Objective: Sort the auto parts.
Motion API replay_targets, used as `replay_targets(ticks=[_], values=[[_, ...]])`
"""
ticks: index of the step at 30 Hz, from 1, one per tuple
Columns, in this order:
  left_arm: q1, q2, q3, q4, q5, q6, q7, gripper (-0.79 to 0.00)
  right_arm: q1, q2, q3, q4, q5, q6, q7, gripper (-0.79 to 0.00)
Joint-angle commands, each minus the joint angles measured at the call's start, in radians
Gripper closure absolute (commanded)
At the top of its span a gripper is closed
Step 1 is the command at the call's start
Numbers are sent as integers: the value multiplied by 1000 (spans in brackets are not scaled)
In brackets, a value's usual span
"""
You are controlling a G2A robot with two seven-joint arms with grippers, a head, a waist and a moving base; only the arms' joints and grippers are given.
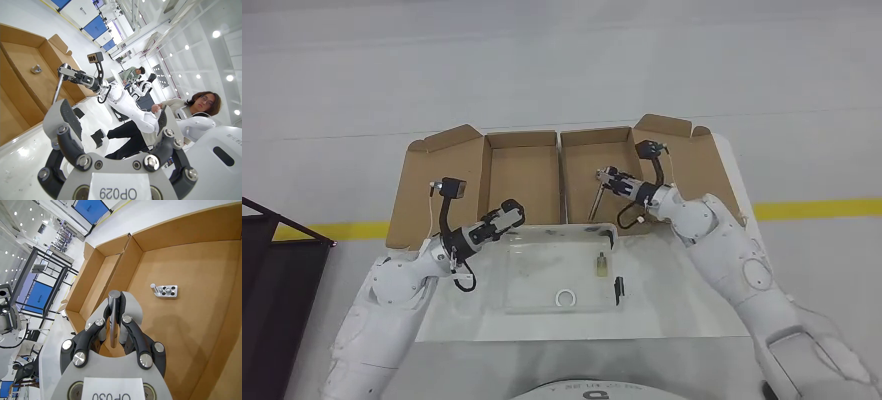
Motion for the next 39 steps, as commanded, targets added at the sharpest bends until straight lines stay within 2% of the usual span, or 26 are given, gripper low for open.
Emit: replay_targets(ticks=[1,2,10,15,24,29,32,39], values=[[0,0,0,0,0,0,0,-785,4,-1,1,7,-11,8,-16,-650],[0,0,0,0,0,0,0,-785,4,-1,3,9,-14,9,-22,-785],[0,0,0,0,0,0,0,-785,-4,9,54,-2,-67,31,-88,-785],[0,0,0,0,0,0,0,-785,-33,24,117,-46,-58,9,-110,-785],[0,0,0,0,0,0,0,-785,-187,59,292,-222,298,-317,-28,-785],[0,0,0,0,0,0,0,-785,-241,69,329,-238,498,-485,49,-785],[0,0,0,0,0,0,0,-785,-250,73,334,-221,588,-537,89,-785],[0,0,0,0,0,0,0,-785,-250,74,334,-219,597,-540,95,-785]])
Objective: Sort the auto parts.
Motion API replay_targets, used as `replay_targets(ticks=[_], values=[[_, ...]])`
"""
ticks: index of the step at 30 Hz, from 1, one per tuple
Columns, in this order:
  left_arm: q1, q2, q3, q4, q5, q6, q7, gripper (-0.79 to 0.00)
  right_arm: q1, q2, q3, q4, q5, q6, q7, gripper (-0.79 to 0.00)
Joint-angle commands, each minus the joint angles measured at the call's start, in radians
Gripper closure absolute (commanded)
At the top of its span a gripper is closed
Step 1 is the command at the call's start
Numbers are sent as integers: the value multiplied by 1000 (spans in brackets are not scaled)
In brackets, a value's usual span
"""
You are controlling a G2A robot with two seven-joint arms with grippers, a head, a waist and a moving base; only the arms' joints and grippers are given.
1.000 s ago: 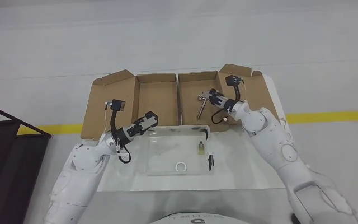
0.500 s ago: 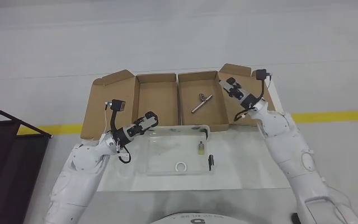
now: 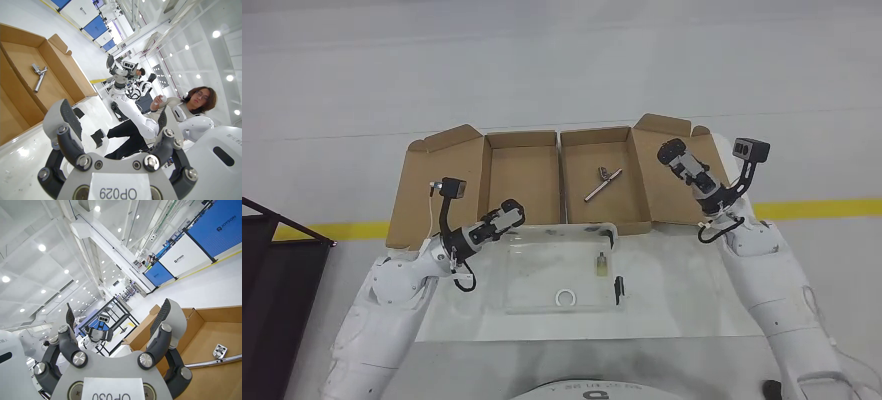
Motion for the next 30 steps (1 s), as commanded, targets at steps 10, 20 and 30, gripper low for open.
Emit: replay_targets(ticks=[10,20,30], values=[[-12,1,13,-32,103,-23,-6,-785,0,0,0,0,0,0,0,-785],[-13,-4,159,-155,566,-169,14,-785,0,0,0,0,0,0,0,-785],[-16,-3,157,-236,811,-84,51,-785,0,0,0,0,0,0,0,-785]])
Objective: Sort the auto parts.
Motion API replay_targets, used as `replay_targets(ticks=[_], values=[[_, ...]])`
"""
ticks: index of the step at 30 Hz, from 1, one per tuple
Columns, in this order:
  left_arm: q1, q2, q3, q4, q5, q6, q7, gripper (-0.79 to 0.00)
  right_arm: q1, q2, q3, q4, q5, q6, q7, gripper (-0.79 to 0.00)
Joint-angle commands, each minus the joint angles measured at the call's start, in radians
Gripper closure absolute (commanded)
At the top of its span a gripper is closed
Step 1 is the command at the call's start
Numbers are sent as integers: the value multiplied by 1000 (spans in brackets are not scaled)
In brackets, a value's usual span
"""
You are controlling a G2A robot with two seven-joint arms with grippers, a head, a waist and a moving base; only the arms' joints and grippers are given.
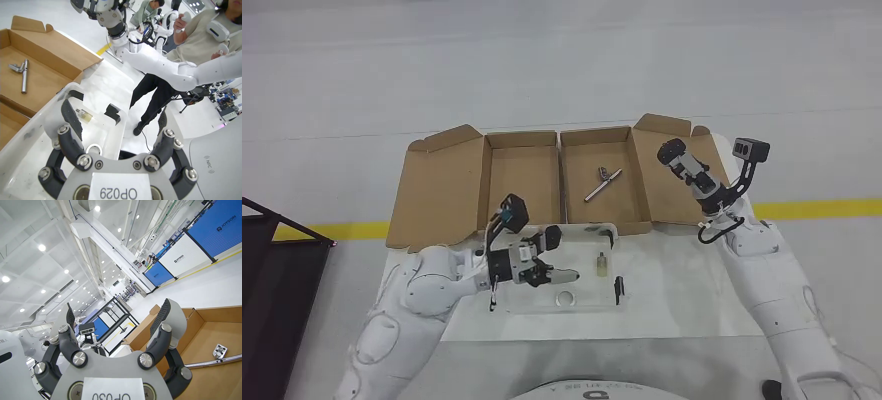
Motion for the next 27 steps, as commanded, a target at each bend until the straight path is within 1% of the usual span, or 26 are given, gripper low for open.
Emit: replay_targets(ticks=[1,3,5,6,8,9,10,12,14,16,19,22,27], values=[[9,-2,27,-62,239,57,34,-785,0,0,0,0,0,0,0,-785],[4,-5,59,-112,374,100,44,-785,0,0,0,0,0,0,0,-785],[-5,-7,108,-152,509,130,35,-785,0,0,0,0,0,0,0,-785],[-11,-9,134,-162,562,142,29,-751,0,0,0,0,0,0,0,-785],[-28,-14,179,-164,634,166,18,-711,0,0,0,0,0,0,0,-785],[-37,-16,195,-157,651,179,16,-705,0,0,0,0,0,0,0,-785],[-49,-18,207,-146,665,188,6,-680,0,0,0,0,0,0,0,-785],[-74,-20,228,-122,701,202,-39,-610,0,0,0,0,0,0,0,-785],[-98,-23,253,-93,724,214,-98,-597,0,0,0,0,0,0,0,-785],[-125,-27,279,-58,728,217,-164,-566,0,0,0,0,0,0,0,-785],[-168,-33,329,-19,723,189,-271,-545,0,0,0,0,0,0,0,-785],[-205,-40,370,7,708,166,-330,-542,0,0,0,0,0,0,0,-785],[-246,-51,419,50,697,174,-367,-489,0,0,0,0,0,0,0,-785]])
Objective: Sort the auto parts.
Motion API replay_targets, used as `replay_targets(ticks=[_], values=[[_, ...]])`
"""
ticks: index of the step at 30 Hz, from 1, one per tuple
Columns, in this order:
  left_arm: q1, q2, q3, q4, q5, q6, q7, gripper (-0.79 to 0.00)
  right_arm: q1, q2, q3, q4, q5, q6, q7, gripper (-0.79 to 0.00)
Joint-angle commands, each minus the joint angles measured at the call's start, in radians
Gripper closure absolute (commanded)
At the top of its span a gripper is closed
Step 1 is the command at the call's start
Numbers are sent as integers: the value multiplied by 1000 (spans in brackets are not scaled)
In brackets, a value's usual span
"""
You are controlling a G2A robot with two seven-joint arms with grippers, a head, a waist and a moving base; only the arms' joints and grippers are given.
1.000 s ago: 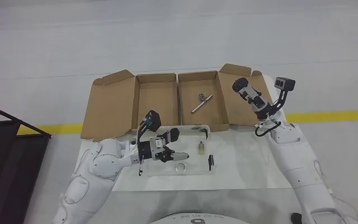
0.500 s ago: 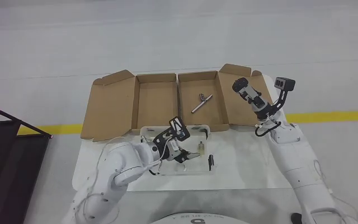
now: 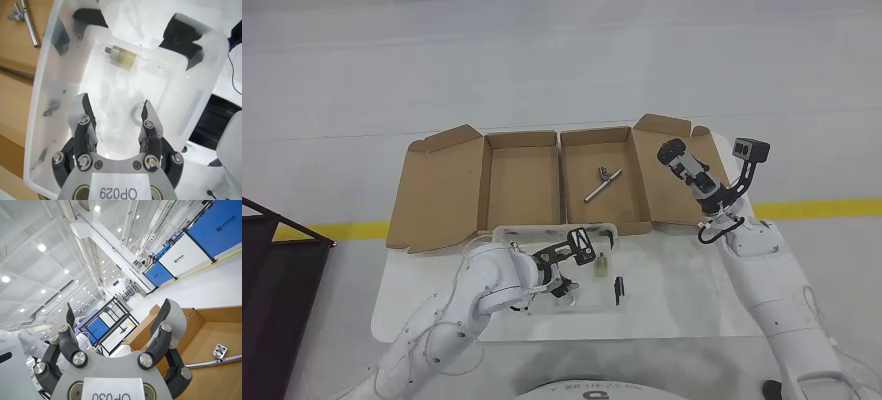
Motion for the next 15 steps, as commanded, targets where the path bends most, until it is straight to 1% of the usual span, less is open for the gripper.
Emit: replay_targets(ticks=[1,2,3,4,8,11,15], values=[[-14,-4,14,14,-6,7,-5,-477,0,0,0,0,0,0,0,-785],[-19,-6,22,20,-3,12,-4,-471,0,0,0,0,0,0,0,-785],[-22,-7,34,28,3,12,-11,-443,0,0,0,0,0,0,0,-785],[-27,-10,45,34,7,14,-17,-434,0,0,0,0,0,0,0,-785],[-47,-18,77,62,5,25,-32,-425,0,0,0,0,0,0,0,-785],[-63,-21,84,72,-14,24,-54,-434,0,0,0,0,0,0,0,-785],[-83,-21,89,79,-30,8,-112,-431,0,0,0,0,0,0,0,-785]])
